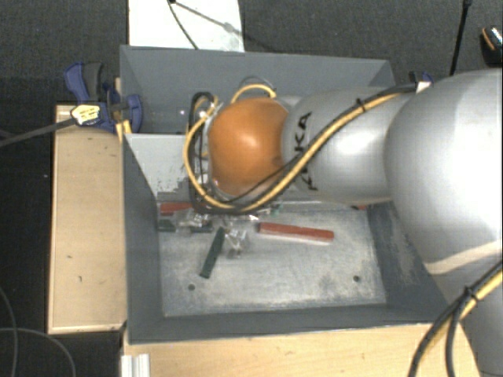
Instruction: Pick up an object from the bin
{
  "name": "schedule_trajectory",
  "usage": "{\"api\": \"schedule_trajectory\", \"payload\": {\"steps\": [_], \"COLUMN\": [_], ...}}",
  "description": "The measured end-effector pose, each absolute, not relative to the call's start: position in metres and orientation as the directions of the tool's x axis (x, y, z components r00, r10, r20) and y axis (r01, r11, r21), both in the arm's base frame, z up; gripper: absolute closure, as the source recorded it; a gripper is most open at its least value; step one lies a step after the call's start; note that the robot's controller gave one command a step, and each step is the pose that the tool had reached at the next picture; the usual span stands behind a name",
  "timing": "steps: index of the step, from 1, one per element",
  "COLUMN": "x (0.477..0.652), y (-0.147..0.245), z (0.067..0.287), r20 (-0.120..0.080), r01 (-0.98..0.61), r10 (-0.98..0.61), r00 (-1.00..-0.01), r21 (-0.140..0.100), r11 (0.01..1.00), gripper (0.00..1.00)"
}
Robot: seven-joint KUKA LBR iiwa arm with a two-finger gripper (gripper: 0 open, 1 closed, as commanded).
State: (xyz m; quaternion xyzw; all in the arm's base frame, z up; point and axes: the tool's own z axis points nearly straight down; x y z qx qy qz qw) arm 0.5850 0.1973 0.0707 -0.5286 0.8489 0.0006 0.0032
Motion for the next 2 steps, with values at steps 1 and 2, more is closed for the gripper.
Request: {"api": "schedule_trajectory", "payload": {"steps": [1, 2], "x": [0.585, 0.539], "y": [0.197, 0.201], "z": [0.071, 0.205], "r20": [-0.006, -0.007], "r01": [-0.895, -0.981], "r10": [-0.895, -0.981], "r00": [-0.447, -0.192], "r21": [-0.002, -0.008], "r11": [0.447, 0.192], "gripper": [1.0, 1.0]}}
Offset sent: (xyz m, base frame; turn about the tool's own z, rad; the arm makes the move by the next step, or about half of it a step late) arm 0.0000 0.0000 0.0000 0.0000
